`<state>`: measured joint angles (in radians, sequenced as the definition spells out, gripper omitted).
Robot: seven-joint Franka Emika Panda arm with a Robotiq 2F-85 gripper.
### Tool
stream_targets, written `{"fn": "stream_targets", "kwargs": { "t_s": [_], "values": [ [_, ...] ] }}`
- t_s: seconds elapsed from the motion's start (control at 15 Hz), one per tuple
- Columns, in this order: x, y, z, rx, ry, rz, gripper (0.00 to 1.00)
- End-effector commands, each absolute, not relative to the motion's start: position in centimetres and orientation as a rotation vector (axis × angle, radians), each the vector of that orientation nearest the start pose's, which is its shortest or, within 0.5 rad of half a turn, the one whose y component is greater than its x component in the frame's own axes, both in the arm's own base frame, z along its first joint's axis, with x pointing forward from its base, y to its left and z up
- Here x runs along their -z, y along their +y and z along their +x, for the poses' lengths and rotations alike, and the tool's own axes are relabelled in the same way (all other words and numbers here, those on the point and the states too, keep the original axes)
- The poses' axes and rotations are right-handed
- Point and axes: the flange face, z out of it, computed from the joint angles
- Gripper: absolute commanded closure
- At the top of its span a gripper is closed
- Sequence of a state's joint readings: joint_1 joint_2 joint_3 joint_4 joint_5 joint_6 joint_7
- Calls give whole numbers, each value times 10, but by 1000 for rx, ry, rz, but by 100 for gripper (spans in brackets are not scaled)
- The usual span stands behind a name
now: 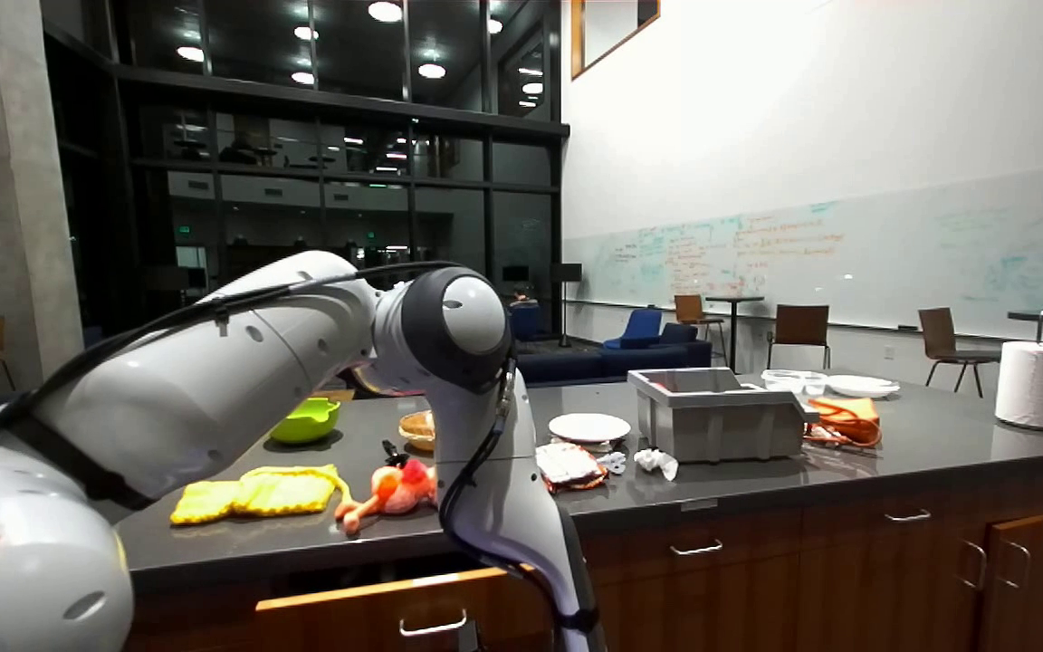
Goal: Open the first left drawer
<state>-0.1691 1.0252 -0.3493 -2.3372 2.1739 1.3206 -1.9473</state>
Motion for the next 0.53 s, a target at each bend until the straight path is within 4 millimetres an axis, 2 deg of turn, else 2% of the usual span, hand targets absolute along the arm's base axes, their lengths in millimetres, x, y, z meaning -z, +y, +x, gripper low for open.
{"fn": "stream_targets", "kwargs": {
  "t_s": [0.0, 0.47],
  "values": [
    [32, -144, 354, 1067, 498, -1785, 0],
    [12, -159, 372, 1218, 405, -1895, 0]
  ]
}}
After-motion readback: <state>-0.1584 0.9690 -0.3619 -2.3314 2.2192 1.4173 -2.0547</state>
